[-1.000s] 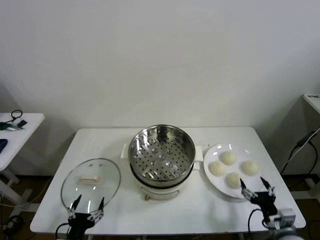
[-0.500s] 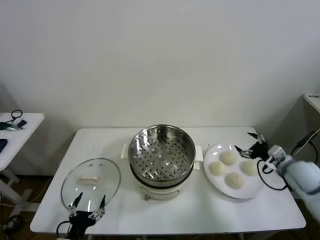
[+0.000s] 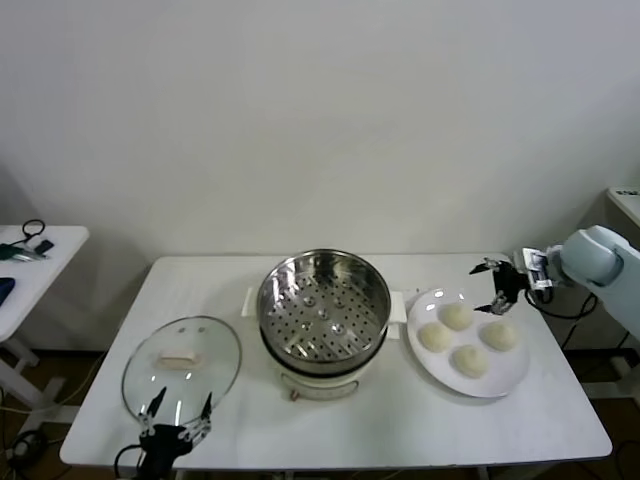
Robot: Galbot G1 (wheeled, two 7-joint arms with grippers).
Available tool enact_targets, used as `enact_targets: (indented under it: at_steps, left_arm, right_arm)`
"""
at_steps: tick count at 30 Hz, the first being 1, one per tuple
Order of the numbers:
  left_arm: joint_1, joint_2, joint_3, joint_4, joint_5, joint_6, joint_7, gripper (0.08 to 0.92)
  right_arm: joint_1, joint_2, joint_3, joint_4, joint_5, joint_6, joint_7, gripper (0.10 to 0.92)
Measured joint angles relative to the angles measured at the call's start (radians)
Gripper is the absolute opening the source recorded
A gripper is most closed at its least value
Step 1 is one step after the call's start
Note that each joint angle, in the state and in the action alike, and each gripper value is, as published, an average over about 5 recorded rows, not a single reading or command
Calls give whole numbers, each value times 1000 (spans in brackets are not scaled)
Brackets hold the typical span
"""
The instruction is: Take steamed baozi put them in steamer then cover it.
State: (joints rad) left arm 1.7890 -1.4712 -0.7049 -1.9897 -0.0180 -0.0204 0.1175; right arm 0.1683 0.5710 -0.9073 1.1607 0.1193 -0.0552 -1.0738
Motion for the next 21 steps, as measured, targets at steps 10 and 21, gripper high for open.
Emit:
enact_targets:
  at_steps: [10, 21]
  left_arm:
    - [7, 0, -12, 4, 4, -2, -1, 823]
    - [15, -1, -19, 15, 9, -11, -3, 823]
  right_arm:
    - [64, 164, -139, -216, -4, 12, -53, 823]
    - [-6, 314, -107, -407, -55, 41, -41, 823]
